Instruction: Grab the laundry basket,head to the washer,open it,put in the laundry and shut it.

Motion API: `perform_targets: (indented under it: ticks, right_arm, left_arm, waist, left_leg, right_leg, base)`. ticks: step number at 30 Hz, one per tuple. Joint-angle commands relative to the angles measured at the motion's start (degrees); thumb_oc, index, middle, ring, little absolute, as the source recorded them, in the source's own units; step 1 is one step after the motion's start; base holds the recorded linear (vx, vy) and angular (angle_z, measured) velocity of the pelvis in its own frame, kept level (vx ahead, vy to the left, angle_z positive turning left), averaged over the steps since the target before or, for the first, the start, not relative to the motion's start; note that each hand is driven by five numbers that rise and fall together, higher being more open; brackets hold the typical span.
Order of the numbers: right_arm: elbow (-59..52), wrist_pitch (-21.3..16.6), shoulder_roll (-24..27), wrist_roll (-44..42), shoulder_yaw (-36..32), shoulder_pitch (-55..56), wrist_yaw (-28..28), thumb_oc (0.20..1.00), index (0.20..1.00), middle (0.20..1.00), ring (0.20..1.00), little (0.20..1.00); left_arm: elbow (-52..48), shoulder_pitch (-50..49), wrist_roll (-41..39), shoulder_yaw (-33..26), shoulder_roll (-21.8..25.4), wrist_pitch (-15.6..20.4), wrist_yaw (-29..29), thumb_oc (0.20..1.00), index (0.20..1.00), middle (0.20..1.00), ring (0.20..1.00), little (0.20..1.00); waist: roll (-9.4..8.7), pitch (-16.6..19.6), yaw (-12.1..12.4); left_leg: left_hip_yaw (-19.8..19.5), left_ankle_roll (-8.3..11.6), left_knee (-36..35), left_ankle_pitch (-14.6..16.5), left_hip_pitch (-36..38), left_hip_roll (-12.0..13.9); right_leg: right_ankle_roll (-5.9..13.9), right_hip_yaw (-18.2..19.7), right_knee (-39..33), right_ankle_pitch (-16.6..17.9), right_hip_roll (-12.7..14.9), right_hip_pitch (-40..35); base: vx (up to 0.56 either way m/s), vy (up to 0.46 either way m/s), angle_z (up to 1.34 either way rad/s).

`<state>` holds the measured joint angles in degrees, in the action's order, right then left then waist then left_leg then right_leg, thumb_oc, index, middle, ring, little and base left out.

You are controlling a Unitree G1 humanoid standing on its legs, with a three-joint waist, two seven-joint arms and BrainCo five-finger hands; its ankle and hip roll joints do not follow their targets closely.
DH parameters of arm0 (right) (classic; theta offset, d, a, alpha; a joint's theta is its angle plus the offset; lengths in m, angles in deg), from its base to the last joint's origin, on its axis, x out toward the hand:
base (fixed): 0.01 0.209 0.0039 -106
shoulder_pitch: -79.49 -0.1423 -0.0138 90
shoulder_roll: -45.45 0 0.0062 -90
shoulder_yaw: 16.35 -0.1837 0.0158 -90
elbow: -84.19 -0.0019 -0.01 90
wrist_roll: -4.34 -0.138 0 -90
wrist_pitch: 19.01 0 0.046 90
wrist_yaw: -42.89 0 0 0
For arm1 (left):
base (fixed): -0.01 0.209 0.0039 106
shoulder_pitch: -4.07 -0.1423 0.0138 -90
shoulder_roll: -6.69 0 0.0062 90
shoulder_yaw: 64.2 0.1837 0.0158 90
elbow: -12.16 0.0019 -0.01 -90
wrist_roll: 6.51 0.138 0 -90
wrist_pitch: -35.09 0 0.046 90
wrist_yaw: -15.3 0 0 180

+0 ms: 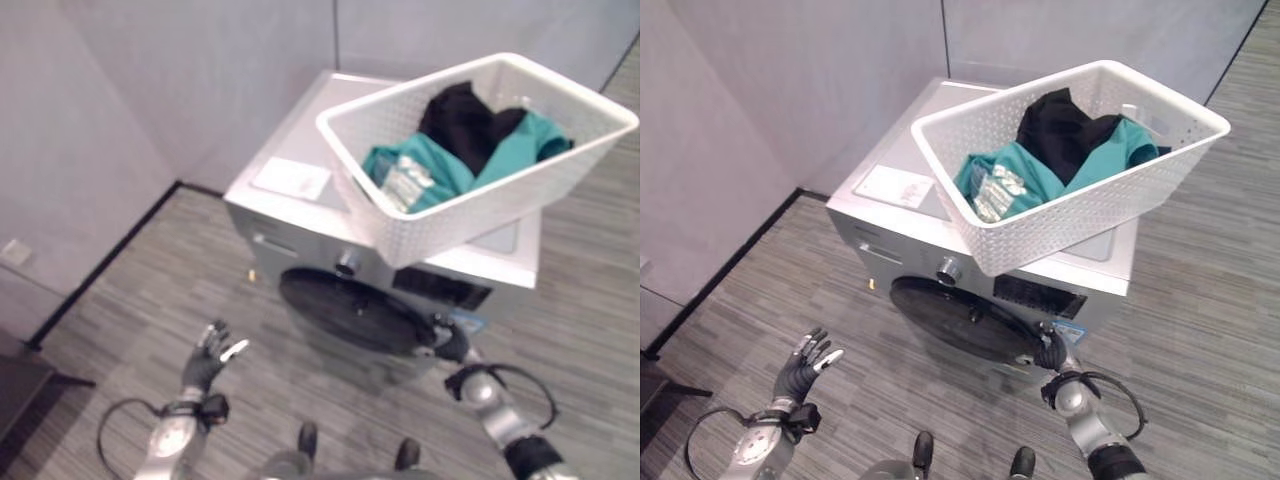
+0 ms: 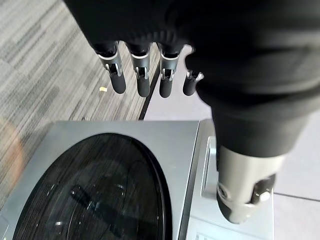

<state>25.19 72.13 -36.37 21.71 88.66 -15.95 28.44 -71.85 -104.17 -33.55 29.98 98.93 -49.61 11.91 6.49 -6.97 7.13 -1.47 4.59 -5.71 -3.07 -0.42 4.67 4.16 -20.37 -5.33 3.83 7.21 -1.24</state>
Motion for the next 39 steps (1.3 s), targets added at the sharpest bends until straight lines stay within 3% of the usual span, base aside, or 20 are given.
perform_targets:
  ticks: [1, 7, 13, 19, 39]
  right_arm:
    - [1.82, -2.32, -0.69, -2.06, 1.10, -7.69, -3.90, 1.000, 1.000, 1.000, 1.000, 1.000]
    - [5.71, -2.56, -1.89, -4.07, 2.32, -11.32, -5.04, 1.000, 1.000, 1.000, 1.000, 1.000]
    - [12.26, -3.30, -7.22, -8.54, 6.96, -13.41, -2.96, 1.000, 1.000, 1.000, 1.000, 1.000]
    - [15.17, -4.31, -11.24, -11.19, 11.15, -13.33, -0.51, 1.000, 1.000, 1.000, 1.000, 1.000]
    - [8.63, -7.13, -15.24, -16.78, 21.28, -11.16, 6.49, 1.000, 1.000, 1.000, 1.000, 1.000]
  left_arm:
    - [-3.23, 2.74, 0.27, -1.50, 2.62, 3.19, -0.36, 1.000, 1.000, 1.000, 1.000, 1.000]
    - [-3.61, 3.90, -1.06, -0.62, 2.65, 3.56, -0.74, 1.000, 1.000, 1.000, 1.000, 1.000]
    - [-3.37, 5.65, -2.61, 0.98, 1.74, 4.28, -1.72, 1.000, 1.000, 1.000, 1.000, 1.000]
    - [-3.41, 5.93, -3.61, 2.19, 1.22, 4.94, -2.44, 1.000, 1.000, 1.000, 1.000, 1.000]
    - [-2.43, 6.72, -2.63, 3.83, 2.52, 5.43, -3.74, 1.000, 1.000, 1.000, 1.000, 1.000]
  waist:
    - [-2.43, -1.56, 1.38]
    - [-1.01, -2.20, 2.18]
    - [1.34, -3.15, 2.91]
    - [2.36, -3.77, 3.25]
    - [0.70, -4.49, 2.68]
  left_leg:
    - [0.11, -2.00, 0.71, 3.74, -1.17, -1.58]
    - [-0.67, -2.12, 0.71, 3.11, -2.56, -2.17]
    - [-1.45, -2.25, 0.71, 2.31, -4.17, -3.01]
    - [-1.67, -2.10, 0.71, 1.65, -5.34, -3.42]
    - [-0.27, -1.59, 0.71, 1.78, -4.79, -2.46]
  right_leg:
    - [3.08, 3.76, 0.33, -7.92, 3.10, -4.35]
    - [3.24, 3.51, 0.33, -7.40, 3.71, -3.36]
    - [3.29, 3.25, 0.33, -6.79, 4.31, -2.15]
    - [3.37, 2.94, 0.33, -6.51, 4.59, -1.46]
    - [3.41, 3.48, 0.33, -6.48, 4.26, -1.18]
  base:
    - [-0.05, -0.001, 0.16]
    - [-0.02, 0.009, 0.03]
    - [-0.03, 0.045, 0.02]
    - [-0.01, 0.017, 0.00]
    - [0.00, -0.001, 0.00]
